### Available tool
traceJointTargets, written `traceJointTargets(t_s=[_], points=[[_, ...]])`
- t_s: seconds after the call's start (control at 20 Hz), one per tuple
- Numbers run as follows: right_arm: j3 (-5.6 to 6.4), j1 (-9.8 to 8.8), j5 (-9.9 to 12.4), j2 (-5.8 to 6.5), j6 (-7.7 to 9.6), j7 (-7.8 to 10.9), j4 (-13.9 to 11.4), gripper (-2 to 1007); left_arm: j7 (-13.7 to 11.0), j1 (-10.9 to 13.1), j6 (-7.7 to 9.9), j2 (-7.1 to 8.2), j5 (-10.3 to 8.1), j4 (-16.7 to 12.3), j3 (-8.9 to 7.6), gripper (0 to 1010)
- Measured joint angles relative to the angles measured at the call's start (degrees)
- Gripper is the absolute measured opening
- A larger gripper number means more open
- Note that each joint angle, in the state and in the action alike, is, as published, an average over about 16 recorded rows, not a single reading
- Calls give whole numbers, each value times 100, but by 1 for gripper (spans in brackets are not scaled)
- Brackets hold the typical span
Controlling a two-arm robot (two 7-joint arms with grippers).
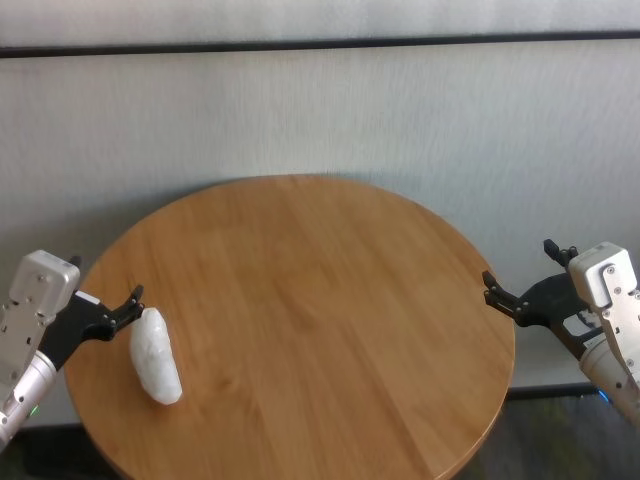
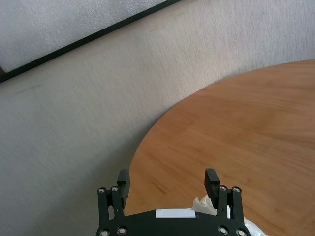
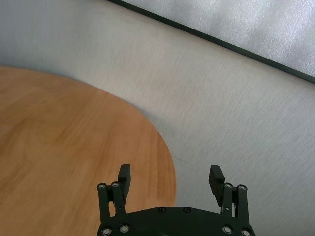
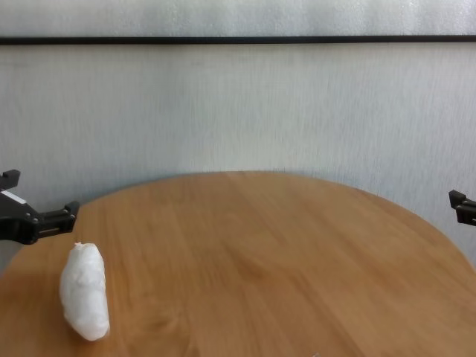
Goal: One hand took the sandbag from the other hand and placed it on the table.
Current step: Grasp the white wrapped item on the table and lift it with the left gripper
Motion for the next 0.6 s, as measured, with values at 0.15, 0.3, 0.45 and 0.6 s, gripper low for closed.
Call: traceJointTargets(t_s=[0.15,0.3,0.45,0.6], points=[[0,0,0,0,0,0,0,1003,0,0,0,0,0,0,0,1000],[0,0,0,0,0,0,0,1003,0,0,0,0,0,0,0,1000],[0,0,0,0,0,0,0,1003,0,0,0,0,0,0,0,1000],[0,0,0,0,0,0,0,1003,0,0,0,0,0,0,0,1000]])
